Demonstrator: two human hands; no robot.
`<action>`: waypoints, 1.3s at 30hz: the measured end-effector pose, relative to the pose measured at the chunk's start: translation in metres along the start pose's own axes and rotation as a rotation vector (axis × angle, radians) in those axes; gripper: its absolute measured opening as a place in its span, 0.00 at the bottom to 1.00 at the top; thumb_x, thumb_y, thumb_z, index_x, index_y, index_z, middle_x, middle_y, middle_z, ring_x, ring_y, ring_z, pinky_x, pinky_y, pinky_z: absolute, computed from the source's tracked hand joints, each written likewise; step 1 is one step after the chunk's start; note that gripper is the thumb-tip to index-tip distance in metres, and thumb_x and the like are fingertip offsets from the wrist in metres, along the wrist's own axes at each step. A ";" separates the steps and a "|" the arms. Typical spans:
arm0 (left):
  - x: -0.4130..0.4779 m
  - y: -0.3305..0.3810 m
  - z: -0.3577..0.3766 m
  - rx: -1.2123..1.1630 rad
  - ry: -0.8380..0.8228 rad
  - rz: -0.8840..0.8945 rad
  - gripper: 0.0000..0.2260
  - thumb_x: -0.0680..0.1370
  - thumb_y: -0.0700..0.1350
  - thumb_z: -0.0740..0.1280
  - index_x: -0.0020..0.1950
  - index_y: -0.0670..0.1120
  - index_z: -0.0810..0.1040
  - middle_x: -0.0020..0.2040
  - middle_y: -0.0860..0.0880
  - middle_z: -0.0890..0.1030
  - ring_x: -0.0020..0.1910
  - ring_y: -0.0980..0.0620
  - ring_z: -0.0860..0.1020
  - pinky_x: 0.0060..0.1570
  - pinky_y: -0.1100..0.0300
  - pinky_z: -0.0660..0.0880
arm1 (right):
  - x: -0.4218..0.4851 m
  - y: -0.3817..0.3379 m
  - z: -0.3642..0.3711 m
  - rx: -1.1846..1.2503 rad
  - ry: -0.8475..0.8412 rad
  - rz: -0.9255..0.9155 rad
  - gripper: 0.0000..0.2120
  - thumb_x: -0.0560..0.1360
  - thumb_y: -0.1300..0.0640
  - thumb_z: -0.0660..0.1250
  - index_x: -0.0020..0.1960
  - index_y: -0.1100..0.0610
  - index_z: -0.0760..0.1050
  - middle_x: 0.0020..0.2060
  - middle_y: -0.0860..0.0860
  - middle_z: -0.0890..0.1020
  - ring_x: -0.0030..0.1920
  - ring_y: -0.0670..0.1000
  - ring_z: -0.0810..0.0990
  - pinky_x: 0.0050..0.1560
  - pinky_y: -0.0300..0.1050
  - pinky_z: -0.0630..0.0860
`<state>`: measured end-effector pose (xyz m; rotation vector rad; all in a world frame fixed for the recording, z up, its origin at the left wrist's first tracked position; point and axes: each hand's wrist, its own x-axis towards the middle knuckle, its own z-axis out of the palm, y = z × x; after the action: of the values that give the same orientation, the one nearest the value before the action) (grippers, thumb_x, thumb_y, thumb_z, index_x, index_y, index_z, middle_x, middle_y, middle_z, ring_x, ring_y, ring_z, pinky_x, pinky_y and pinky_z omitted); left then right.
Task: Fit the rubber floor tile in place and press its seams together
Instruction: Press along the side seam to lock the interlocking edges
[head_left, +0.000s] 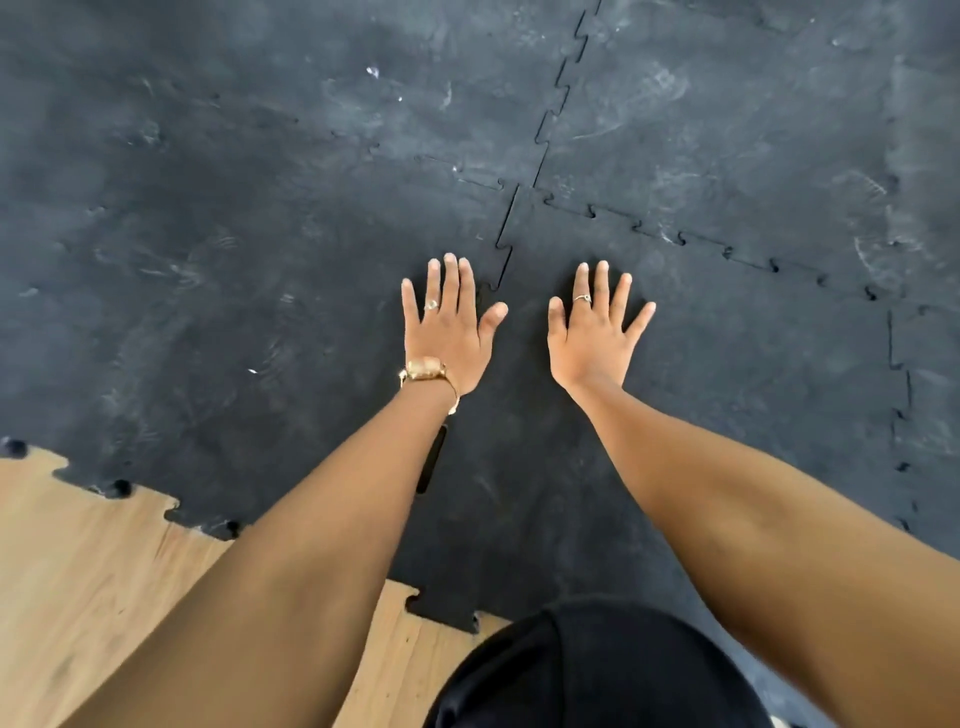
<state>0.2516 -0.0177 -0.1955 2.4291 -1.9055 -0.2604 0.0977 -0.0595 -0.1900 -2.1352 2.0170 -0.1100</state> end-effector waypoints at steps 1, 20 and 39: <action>-0.007 -0.001 0.000 0.006 -0.020 0.022 0.34 0.80 0.62 0.37 0.80 0.43 0.42 0.81 0.45 0.44 0.79 0.46 0.42 0.76 0.41 0.40 | -0.001 0.000 -0.001 -0.001 0.000 -0.003 0.27 0.83 0.45 0.45 0.80 0.54 0.49 0.80 0.51 0.50 0.79 0.58 0.42 0.74 0.68 0.40; -0.008 0.015 -0.039 -0.111 0.419 0.244 0.30 0.83 0.59 0.42 0.80 0.43 0.49 0.80 0.42 0.50 0.79 0.43 0.47 0.77 0.43 0.42 | 0.002 0.000 0.004 -0.022 0.025 0.000 0.27 0.83 0.45 0.44 0.80 0.55 0.50 0.80 0.53 0.51 0.79 0.59 0.44 0.74 0.69 0.41; -0.072 -0.005 0.001 -0.071 -0.066 0.480 0.31 0.83 0.58 0.42 0.79 0.40 0.40 0.80 0.43 0.43 0.79 0.49 0.41 0.78 0.53 0.41 | 0.002 0.000 0.003 -0.035 0.012 -0.005 0.27 0.83 0.46 0.44 0.80 0.54 0.49 0.80 0.53 0.51 0.79 0.59 0.43 0.74 0.69 0.40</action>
<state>0.2393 0.0527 -0.1896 1.8626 -2.3788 -0.3768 0.0987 -0.0609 -0.1930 -2.1659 2.0351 -0.0886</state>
